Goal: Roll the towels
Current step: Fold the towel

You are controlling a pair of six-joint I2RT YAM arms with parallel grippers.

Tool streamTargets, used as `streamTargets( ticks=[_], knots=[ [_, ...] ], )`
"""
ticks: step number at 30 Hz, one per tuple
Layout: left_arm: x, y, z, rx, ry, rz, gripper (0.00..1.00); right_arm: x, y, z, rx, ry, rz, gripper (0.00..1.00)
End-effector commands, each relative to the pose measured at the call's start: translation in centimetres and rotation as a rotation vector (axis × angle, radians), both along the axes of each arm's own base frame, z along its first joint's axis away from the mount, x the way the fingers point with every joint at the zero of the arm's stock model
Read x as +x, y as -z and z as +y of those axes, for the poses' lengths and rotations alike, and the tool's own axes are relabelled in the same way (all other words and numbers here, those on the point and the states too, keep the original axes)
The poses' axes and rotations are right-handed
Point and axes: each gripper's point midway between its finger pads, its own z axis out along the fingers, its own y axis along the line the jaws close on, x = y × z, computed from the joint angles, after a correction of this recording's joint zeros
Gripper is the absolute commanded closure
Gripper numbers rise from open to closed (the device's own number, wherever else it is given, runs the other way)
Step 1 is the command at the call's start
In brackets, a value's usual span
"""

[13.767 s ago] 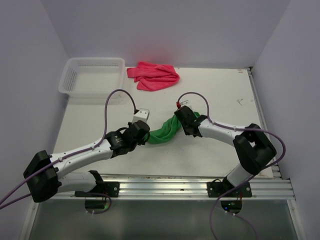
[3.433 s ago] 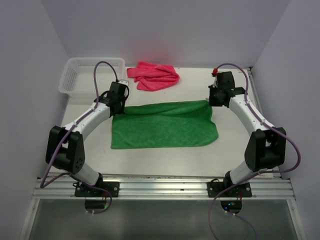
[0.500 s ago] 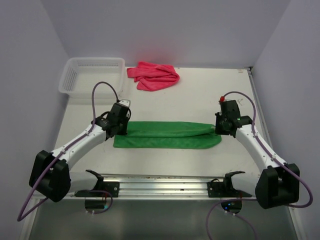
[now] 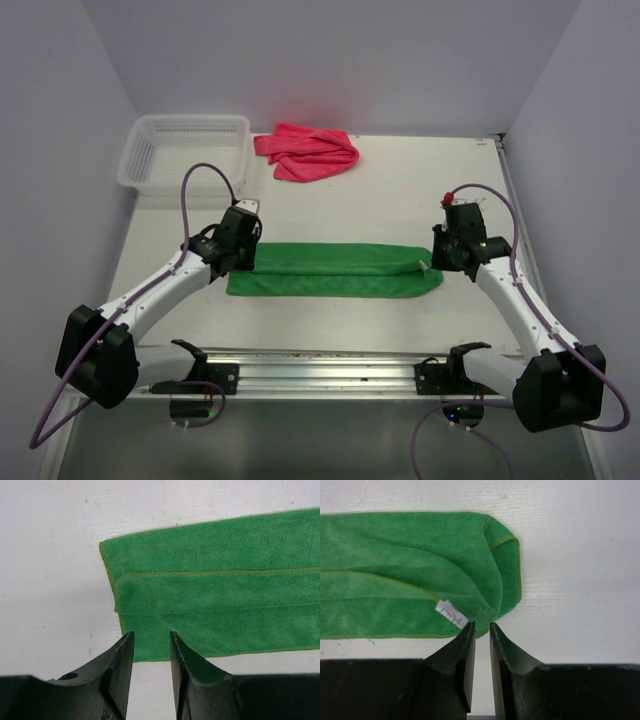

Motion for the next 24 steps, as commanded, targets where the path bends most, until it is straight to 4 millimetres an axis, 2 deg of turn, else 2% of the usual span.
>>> streamTargets(
  ticks=[1, 3, 7, 10, 12, 15, 19, 22, 24],
  knots=[
    [1.2, -1.1, -1.1, -0.034, 0.009, -0.041, 0.61, -0.9, 0.0, 1.2, 0.064, -0.024, 0.014, 0.77],
    [1.9, -1.7, -1.9, -0.058, 0.027, -0.054, 0.61, -1.1, 0.0, 1.0, 0.056, -0.021, 0.017, 0.74],
    [4.0, -4.4, -3.5, -0.113, 0.057, -0.132, 0.61, -1.3, -0.5, 1.0, 0.061, -0.016, 0.013, 0.71],
    [5.0, -6.1, -4.3, -0.143, 0.077, -0.183, 0.6, -0.9, -0.9, 1.7, 0.097, -0.029, -0.015, 0.72],
    [5.4, -6.5, -4.7, -0.152, 0.096, -0.202, 0.59, -0.9, -0.7, 2.2, 0.122, -0.039, -0.005, 0.72],
    [5.6, -5.9, -4.6, -0.138, 0.102, -0.197, 0.59, -0.6, 0.0, 3.2, 0.165, -0.062, 0.018, 0.71],
    [5.1, -4.5, -3.9, -0.106, 0.098, -0.194, 0.59, 1.0, -0.2, 4.5, 0.214, -0.073, -0.023, 0.74],
    [4.9, -4.5, -3.5, -0.099, 0.09, -0.202, 0.59, 2.0, -0.3, 5.8, 0.238, -0.097, -0.023, 0.75],
    [4.9, -5.4, -3.8, -0.122, 0.103, -0.224, 0.58, 2.7, -0.2, 7.3, 0.249, -0.147, -0.01, 0.75]
  ],
)
